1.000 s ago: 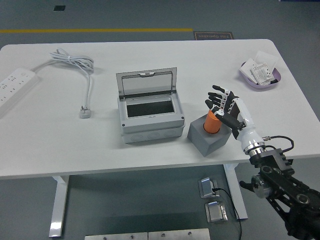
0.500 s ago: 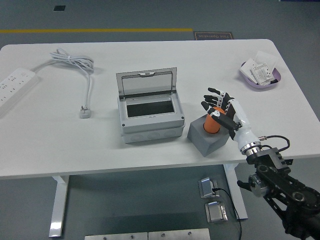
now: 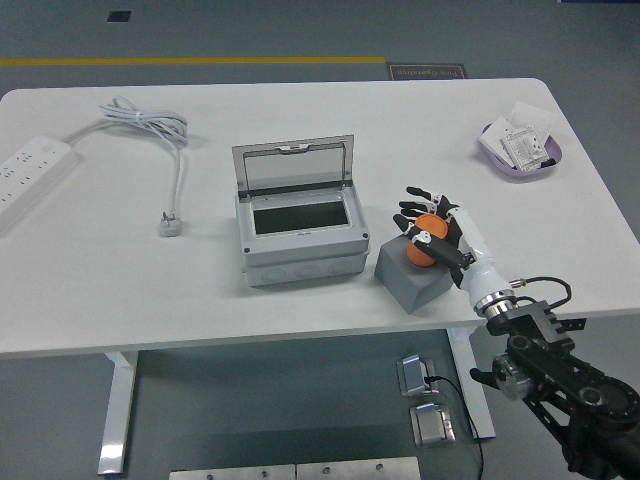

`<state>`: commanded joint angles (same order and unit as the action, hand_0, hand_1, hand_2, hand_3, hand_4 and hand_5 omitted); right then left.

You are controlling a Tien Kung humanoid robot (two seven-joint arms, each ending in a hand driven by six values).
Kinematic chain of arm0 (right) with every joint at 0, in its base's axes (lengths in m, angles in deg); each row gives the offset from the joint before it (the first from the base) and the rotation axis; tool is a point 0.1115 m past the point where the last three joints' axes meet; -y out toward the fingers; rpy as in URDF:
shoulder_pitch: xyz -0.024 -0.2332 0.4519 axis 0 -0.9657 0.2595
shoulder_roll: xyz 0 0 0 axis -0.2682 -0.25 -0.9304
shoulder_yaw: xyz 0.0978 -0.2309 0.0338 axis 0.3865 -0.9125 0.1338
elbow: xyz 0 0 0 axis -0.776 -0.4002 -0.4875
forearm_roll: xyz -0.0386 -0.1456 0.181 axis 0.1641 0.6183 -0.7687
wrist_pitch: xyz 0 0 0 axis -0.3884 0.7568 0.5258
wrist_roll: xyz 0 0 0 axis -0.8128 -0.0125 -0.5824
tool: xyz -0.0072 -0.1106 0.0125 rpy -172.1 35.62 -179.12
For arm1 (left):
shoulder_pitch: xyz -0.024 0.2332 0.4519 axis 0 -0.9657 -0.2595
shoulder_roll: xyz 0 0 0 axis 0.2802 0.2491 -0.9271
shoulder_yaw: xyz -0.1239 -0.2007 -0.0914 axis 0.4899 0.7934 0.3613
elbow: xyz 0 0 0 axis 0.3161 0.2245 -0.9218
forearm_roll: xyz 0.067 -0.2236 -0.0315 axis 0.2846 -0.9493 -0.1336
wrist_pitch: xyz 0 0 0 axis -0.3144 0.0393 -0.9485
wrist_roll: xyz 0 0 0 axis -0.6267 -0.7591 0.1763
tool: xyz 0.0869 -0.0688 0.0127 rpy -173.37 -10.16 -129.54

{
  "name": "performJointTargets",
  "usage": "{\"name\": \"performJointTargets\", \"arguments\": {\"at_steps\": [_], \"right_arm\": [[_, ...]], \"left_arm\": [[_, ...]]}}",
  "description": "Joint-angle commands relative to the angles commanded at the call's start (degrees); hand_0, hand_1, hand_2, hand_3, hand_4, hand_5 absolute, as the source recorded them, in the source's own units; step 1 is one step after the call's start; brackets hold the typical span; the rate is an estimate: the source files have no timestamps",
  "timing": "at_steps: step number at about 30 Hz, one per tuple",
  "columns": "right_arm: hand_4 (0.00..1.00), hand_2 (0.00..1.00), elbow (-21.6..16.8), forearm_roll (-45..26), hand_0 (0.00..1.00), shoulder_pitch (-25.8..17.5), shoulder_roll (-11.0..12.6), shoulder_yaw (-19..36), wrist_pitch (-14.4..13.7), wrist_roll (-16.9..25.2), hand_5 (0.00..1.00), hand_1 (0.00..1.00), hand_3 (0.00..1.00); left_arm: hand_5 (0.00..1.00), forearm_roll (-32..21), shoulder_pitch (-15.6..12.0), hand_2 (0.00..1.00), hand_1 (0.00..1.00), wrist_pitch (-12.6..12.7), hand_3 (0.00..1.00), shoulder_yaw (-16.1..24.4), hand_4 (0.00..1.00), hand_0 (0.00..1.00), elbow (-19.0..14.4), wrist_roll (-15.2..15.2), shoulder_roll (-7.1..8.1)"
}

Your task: Fetch the battery,place it into the box,close the lid of the box

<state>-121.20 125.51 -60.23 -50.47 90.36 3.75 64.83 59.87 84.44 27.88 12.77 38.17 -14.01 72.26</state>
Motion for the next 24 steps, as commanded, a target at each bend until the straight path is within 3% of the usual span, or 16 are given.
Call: {"name": "performJointTargets", "arguments": {"at_steps": [5,6,11,12,23,24], "right_arm": [[0.756,0.682,0.51,-0.49,0.646,0.71,-0.05,-1.22,-0.34,-0.42,0.138,0.672,0.779],[0.692,0.639,0.65,-0.59,0.534,0.87,-0.11,-1.42,-0.42,-0.46,0.069,0.604,0.767],[0.692,0.639,1.01,-0.75,0.534,1.24,-0.28,-1.7,-0.85,-0.61,0.069,0.604,0.767],[0.646,0.601,1.04,-0.77,0.455,1.24,-0.27,-1.68,-0.95,-0.63,0.031,0.574,0.743],[0.617,0.554,1.38,-2.48,0.419,0.95,-0.16,-1.75,-1.3,0.06,0.015,0.551,0.706],[0.578,0.523,1.42,-2.78,0.389,0.97,-0.18,-1.76,-1.29,0.18,0.026,0.518,0.66]], "left_arm": [[0.482,0.13,0.07,0.718,0.751,0.0,0.682,-0.03,0.58,0.727,-0.03,-0.03,-0.06],[0.483,0.18,0.08,0.719,0.75,0.0,0.682,-0.03,0.58,0.721,-0.03,-0.03,-0.08],[0.483,0.61,0.08,0.719,0.75,-0.06,0.682,0.1,0.58,0.721,-0.09,0.04,-0.19],[0.483,0.63,0.07,0.72,0.751,-0.06,0.681,0.06,0.578,0.72,-0.1,0.03,-0.2],[0.485,-0.32,-0.16,0.721,0.751,-0.07,0.68,-0.85,0.578,0.72,-0.16,-0.35,-0.01],[0.485,-0.45,-0.16,0.722,0.751,-0.07,0.682,-0.98,0.575,0.719,-0.17,-0.39,-0.01]]}}
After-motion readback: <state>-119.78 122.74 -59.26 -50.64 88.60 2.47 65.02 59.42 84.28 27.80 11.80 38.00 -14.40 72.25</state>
